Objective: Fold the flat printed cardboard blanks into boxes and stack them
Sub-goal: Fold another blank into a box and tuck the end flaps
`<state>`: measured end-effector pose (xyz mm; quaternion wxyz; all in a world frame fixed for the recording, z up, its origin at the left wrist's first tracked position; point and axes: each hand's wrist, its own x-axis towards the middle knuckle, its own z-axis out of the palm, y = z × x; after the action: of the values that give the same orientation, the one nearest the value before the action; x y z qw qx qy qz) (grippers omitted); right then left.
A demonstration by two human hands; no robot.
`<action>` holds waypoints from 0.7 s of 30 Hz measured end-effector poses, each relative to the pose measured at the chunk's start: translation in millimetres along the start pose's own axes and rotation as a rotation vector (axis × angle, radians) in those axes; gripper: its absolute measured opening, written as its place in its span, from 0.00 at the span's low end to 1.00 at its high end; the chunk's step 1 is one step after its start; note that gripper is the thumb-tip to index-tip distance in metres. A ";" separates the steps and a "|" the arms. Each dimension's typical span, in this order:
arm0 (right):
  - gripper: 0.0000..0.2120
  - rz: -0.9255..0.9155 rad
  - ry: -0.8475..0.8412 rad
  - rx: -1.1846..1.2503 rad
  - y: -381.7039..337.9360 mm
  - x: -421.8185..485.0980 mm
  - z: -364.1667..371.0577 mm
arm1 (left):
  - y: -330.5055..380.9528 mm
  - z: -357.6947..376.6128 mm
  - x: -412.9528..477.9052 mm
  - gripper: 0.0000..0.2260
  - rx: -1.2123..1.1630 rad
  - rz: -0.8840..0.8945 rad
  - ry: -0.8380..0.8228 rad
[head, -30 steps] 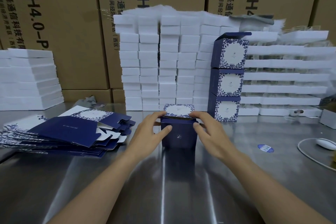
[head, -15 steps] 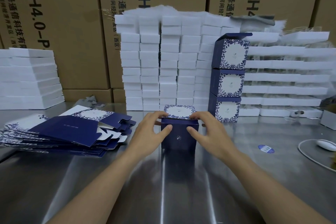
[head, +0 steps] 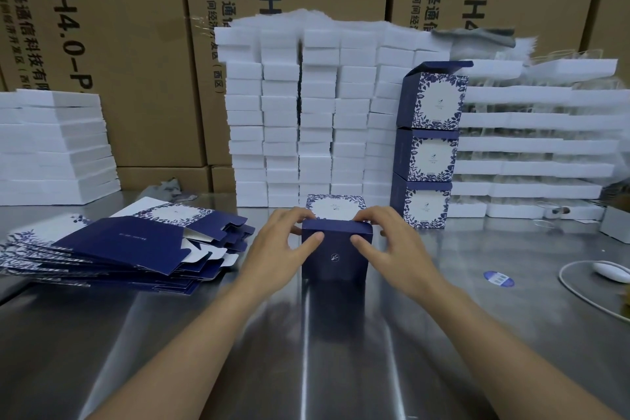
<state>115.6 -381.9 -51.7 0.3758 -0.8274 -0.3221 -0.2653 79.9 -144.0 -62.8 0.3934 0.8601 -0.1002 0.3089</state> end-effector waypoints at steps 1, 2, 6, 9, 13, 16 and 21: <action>0.12 -0.001 0.004 0.002 0.5 -0.1 0.1 | -0.4 0.7 0.7 0.11 -0.021 -0.007 0.007; 0.14 0.000 0.005 0.005 1.3 -0.4 0.3 | -0.8 1.2 1.3 0.11 -0.046 -0.017 0.019; 0.28 0.008 -0.031 0.039 4.3 -0.6 2.6 | -1.6 -2.3 3.7 0.17 -0.117 -0.083 0.101; 0.32 -0.062 -0.073 -0.029 8.0 0.9 5.8 | -0.2 -8.0 4.5 0.21 -0.143 -0.130 0.138; 0.34 -0.218 -0.032 -0.203 6.1 2.6 9.2 | 10.1 -9.5 2.4 0.22 -0.141 -0.105 0.183; 0.37 -0.366 0.024 -0.260 -3.8 1.9 10.4 | 25.7 -11.4 1.0 0.26 -0.096 -0.069 0.240; 0.51 -0.452 0.003 -0.240 -19.3 -0.6 13.0 | 48.4 -12.5 -6.1 0.30 -0.103 0.112 0.138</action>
<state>103.6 -362.0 -50.9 0.2064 -0.7728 -0.4643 -0.3802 49.3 -167.7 -30.5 0.4253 0.8084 -0.1367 0.3832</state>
